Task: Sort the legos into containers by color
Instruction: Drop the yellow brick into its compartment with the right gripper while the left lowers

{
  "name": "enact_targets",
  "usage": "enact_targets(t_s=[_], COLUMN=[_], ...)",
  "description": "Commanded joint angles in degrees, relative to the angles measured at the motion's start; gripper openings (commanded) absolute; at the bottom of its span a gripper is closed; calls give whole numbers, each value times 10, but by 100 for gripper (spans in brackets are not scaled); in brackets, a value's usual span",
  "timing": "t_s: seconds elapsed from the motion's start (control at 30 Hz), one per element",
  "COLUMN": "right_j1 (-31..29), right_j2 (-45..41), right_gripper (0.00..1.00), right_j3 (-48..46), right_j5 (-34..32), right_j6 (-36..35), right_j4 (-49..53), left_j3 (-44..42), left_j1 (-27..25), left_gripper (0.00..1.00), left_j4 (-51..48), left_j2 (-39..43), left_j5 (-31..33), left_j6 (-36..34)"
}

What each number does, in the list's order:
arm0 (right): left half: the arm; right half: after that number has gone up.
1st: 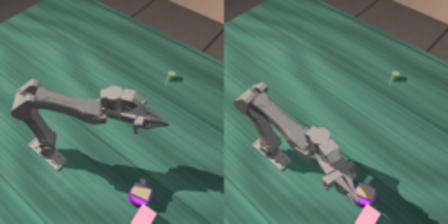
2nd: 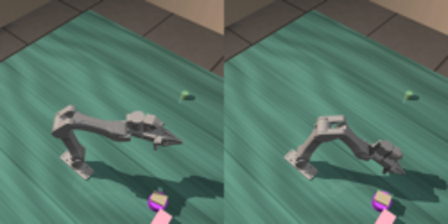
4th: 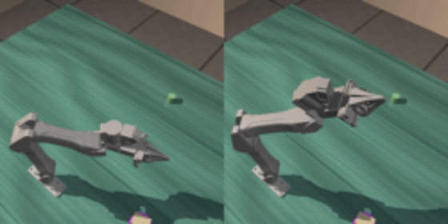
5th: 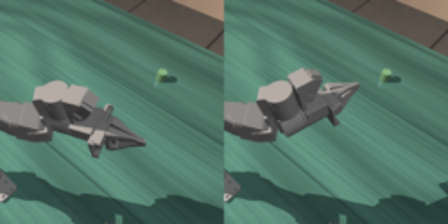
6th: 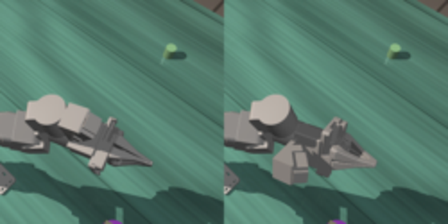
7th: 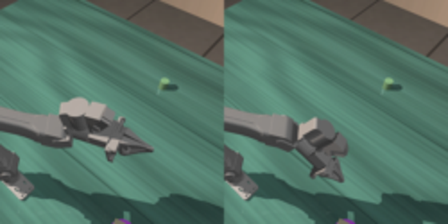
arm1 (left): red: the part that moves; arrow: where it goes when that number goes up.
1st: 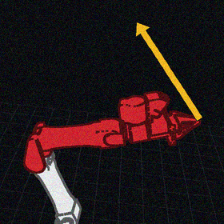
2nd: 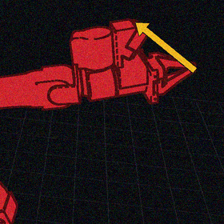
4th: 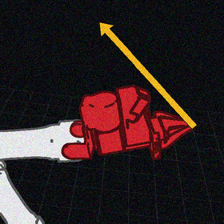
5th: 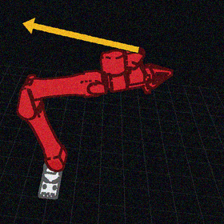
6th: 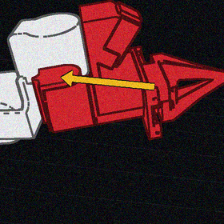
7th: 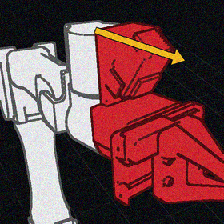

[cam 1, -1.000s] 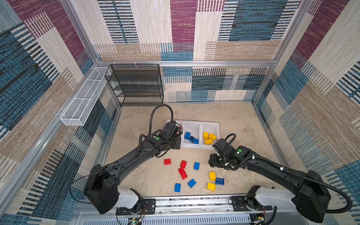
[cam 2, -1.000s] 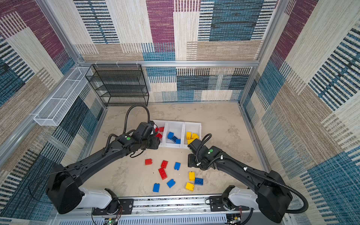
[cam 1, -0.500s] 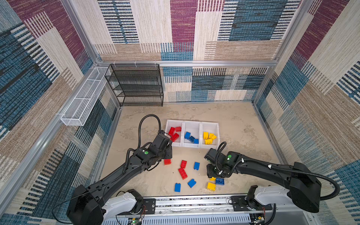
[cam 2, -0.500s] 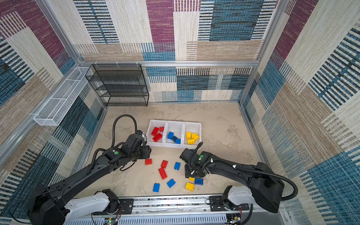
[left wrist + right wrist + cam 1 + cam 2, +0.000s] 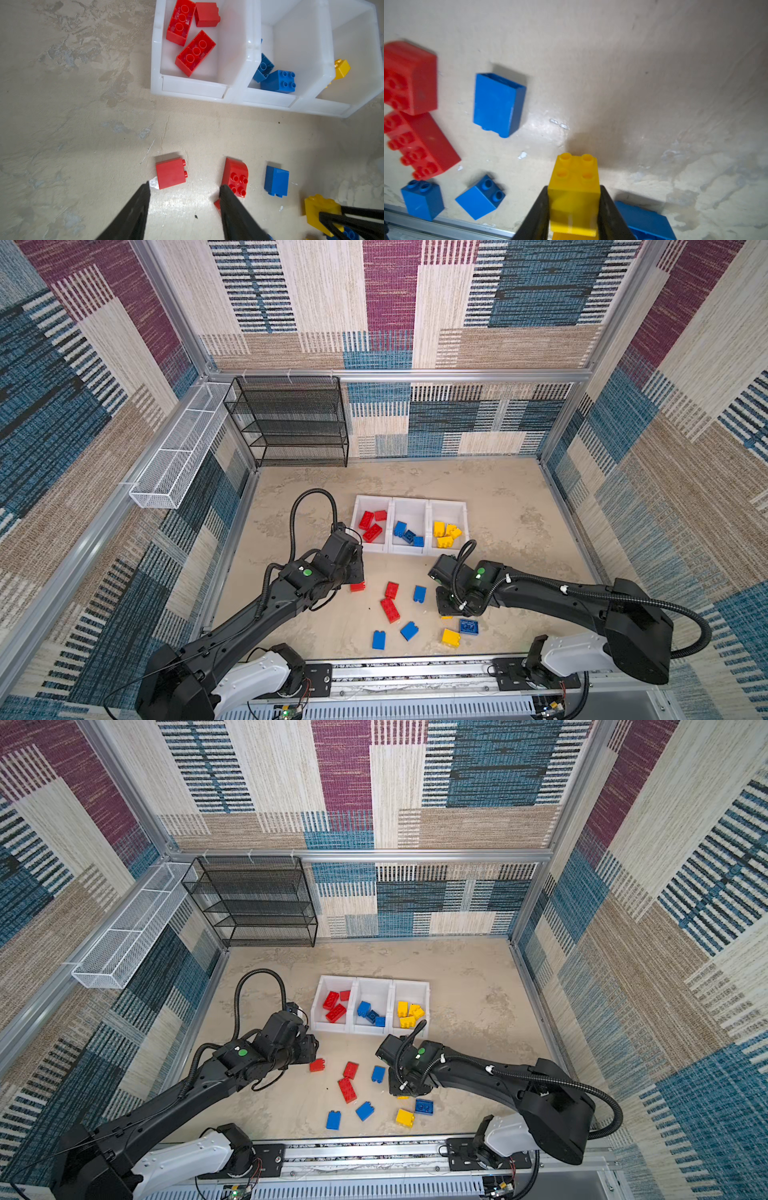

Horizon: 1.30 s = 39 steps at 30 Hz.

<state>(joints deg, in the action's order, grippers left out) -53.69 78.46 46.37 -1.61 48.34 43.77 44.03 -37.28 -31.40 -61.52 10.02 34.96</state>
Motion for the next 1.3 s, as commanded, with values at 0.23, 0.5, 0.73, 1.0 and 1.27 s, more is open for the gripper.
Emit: enact_targets(t_s=[0.23, 0.5, 0.73, 1.0, 1.27], right_j1=[159, 271, 288, 290, 290], right_j2=[37, 151, 208, 200, 173], right_gripper=[32, 32, 49, 68, 69], right_j3=[139, 269, 312, 308, 279], right_j5=[-37, -35, -24, -19, -2], right_j6=[-152, -251, -265, -258, -243], right_j4=[-59, -95, -106, -109, -122], left_j3=[-13, -21, -45, -63, -62], left_j1=[0, -1, -11, -21, -55], left_gripper=[57, 57, 57, 57, 58], left_j4=[-40, -47, -47, -47, -48], left_j2=[19, 35, 43, 48, 35], left_j5=[-38, -49, -83, -90, -99], left_j6=[17, 30, 45, 44, 48])
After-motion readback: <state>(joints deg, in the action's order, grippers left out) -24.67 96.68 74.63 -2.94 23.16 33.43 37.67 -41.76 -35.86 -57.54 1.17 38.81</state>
